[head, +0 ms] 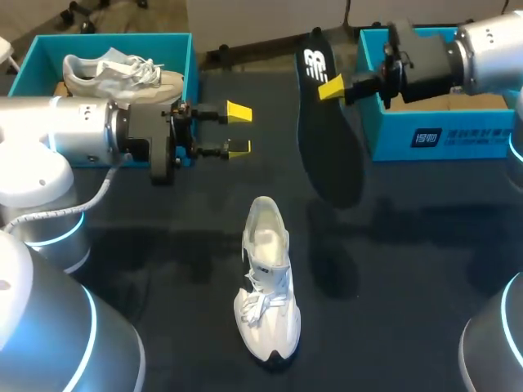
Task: Take the shoe out of the shoebox, open the shoe tongue, remove and reinsert the insole, then place the shoe into the shoebox
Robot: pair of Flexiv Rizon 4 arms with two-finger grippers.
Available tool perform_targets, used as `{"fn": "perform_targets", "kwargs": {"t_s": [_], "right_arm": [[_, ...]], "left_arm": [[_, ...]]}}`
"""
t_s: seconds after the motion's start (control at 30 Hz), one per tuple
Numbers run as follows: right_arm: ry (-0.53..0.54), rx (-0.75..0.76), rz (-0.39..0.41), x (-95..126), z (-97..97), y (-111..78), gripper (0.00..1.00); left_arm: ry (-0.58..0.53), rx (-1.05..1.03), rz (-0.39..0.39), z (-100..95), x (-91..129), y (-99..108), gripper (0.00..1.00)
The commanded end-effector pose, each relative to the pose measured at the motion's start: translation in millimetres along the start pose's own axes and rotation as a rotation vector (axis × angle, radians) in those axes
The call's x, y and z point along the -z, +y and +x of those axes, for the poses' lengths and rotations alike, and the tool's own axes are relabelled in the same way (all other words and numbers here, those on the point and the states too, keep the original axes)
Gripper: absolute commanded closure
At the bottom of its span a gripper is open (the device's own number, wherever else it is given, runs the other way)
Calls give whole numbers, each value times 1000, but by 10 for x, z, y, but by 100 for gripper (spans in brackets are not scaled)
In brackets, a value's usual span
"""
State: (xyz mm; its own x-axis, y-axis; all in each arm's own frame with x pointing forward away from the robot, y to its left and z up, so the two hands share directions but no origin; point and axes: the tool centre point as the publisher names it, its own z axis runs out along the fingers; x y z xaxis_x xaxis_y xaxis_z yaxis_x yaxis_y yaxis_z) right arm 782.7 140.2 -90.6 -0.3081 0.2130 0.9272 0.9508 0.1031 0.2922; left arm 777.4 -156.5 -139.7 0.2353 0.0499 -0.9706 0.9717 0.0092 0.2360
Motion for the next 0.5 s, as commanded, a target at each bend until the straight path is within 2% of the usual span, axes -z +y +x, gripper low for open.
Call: {"fn": "perform_targets", "kwargs": {"t_s": [0.03,0.27,0.4,0.5], "right_arm": [[-1,-1,17,-31,-13,60,100],[1,-7,18,-46,-32,66,100],[29,-92,23,-231,-287,149,100],[42,-121,24,-287,-388,209,100]], "left_arm": [[-2,-3,-1,11,-19,8,0],[-30,15,6,65,-81,22,0],[-43,32,14,88,-173,37,0],[-45,25,21,46,-237,23,0]]}}
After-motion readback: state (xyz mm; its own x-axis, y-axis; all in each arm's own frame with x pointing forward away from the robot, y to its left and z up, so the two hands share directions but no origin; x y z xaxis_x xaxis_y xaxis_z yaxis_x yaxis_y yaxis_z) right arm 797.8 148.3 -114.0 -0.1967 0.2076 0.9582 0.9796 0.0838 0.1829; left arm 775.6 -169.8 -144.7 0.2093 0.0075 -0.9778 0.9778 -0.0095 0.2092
